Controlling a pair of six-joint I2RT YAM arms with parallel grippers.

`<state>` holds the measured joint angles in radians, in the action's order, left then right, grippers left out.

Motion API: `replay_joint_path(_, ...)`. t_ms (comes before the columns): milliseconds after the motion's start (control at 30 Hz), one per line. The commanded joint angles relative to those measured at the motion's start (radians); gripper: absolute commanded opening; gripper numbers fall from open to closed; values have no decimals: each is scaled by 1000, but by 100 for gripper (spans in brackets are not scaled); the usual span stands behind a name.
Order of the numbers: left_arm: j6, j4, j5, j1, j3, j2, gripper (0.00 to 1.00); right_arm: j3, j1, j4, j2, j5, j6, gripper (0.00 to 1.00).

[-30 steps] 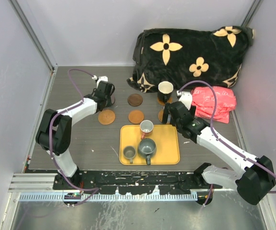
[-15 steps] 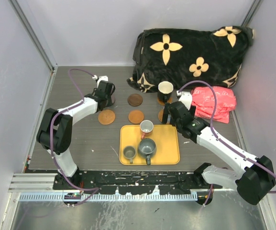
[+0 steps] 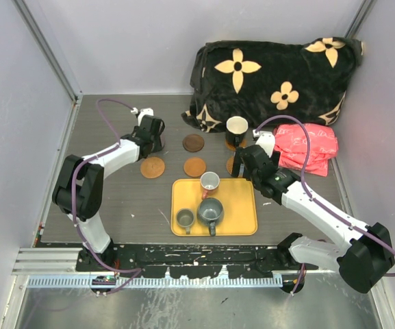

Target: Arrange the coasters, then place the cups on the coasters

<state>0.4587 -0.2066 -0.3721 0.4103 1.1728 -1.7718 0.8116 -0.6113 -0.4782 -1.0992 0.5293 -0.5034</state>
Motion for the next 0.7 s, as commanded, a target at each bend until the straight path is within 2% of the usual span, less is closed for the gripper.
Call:
replay_joint_path(0,22,23,-35,-5,12,46,44,13,6,38,34,6,-9,100)
replay_joint_path(167,30,12,-54,-4,-3,86,54,2,5,38,47,2,-15,100)
replay_joint_path(433,29,-41,-92,13,-13,179,56,-10,4,38,77,-3,-21,100)
replay_joint_path(667,58,-174,-140,103,-24,301,58,-15,4,39,98,-3,-24,100)
